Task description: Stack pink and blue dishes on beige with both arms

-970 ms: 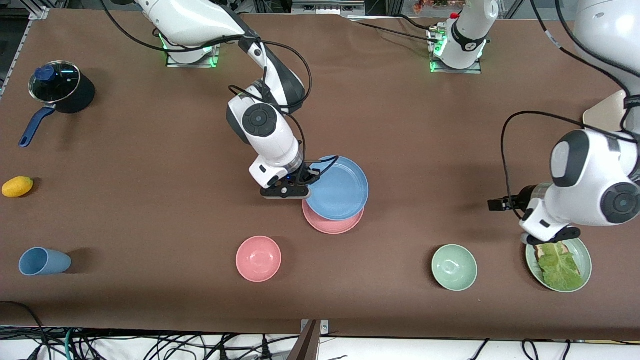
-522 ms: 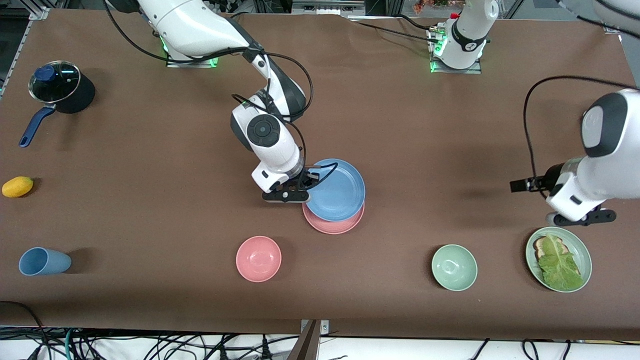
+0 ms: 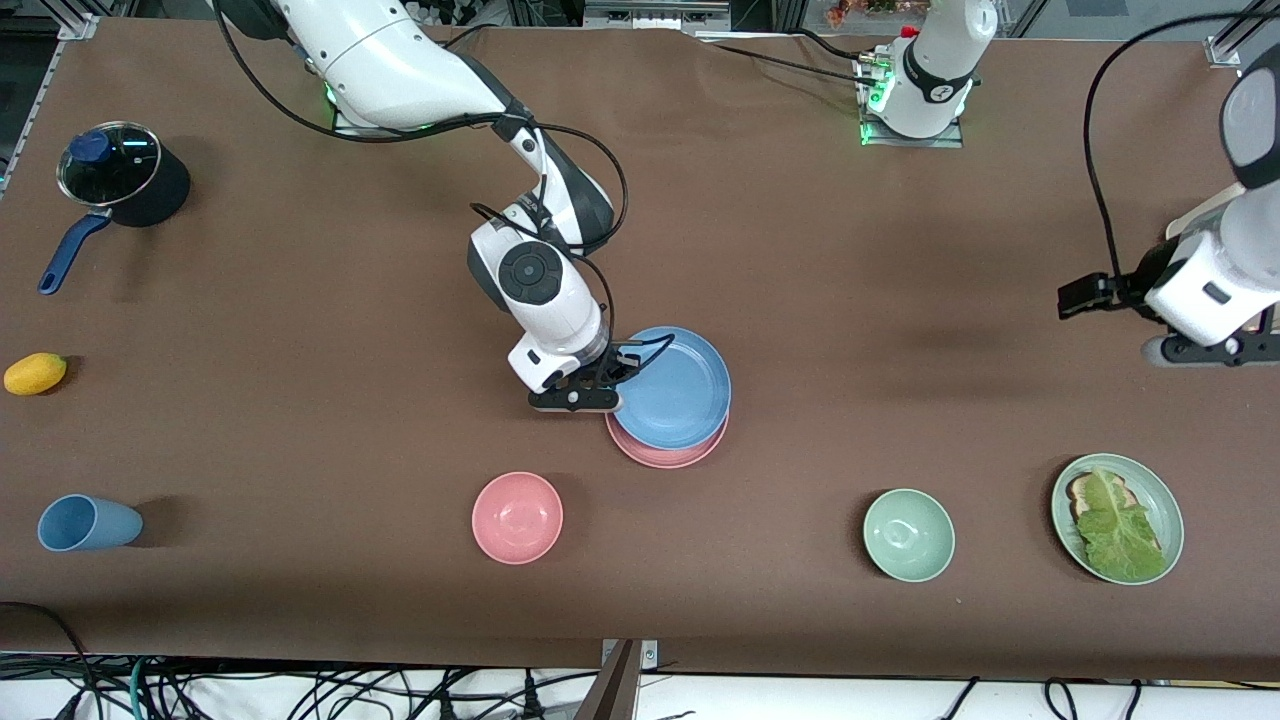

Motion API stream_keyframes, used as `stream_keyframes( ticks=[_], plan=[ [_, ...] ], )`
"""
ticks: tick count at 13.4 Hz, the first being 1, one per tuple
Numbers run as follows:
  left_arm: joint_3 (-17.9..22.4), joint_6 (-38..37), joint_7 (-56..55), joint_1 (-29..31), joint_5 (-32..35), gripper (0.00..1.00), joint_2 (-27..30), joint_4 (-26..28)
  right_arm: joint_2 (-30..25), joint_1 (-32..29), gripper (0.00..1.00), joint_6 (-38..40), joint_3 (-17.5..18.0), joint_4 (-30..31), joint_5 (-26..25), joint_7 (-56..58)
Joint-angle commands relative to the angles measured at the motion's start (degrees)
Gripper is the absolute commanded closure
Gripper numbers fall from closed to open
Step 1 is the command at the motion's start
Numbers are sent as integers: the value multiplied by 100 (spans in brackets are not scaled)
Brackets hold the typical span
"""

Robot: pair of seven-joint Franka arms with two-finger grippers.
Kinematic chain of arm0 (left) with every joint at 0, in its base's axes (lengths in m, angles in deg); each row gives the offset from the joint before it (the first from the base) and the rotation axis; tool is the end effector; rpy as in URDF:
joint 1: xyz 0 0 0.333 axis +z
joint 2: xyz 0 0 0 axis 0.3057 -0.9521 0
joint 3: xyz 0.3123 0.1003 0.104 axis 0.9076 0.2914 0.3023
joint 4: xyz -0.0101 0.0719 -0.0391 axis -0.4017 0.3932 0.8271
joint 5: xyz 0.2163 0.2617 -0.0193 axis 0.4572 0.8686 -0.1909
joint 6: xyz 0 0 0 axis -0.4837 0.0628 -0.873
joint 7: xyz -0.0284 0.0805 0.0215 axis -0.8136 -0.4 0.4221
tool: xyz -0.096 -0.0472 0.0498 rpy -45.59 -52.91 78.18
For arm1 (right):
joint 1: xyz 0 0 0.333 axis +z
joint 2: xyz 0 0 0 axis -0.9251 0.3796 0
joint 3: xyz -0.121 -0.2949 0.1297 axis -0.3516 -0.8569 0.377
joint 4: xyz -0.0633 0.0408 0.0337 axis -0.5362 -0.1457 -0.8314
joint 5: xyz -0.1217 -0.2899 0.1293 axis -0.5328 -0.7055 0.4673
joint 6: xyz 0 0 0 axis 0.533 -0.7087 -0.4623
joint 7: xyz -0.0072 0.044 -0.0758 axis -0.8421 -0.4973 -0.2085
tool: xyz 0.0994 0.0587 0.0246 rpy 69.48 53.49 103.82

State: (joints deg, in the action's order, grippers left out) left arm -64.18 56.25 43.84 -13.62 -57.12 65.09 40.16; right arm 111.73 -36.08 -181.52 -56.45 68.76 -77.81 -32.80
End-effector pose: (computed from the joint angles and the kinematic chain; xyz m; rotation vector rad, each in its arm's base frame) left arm 0.5383 0.0094 0.5613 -3.0961 -0.0547 0.1809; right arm 0.5698 0.4337 0.2907 -2.9643 0.0813 -0.0988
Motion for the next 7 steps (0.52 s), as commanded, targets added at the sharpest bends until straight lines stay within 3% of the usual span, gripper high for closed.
stream_keyframes(
  ticks=[1,2,4,6,7],
  plan=[
    [188,-101,161,-67,-347,0,414,186,86,29,60,6,-11,-171,-19,65],
    [206,-110,152,-84,-391,0,502,177,69,29,47,23,-11,-180,7,73],
    [206,-110,152,-128,-392,0,643,168,34,11,35,67,-19,-180,-1,56],
    [206,-110,143,-128,-392,0,696,150,-45,3,17,128,-28,-180,-28,56],
    [206,-110,134,-180,-383,0,748,150,-124,11,0,294,-54,-180,-37,56]
  ],
)
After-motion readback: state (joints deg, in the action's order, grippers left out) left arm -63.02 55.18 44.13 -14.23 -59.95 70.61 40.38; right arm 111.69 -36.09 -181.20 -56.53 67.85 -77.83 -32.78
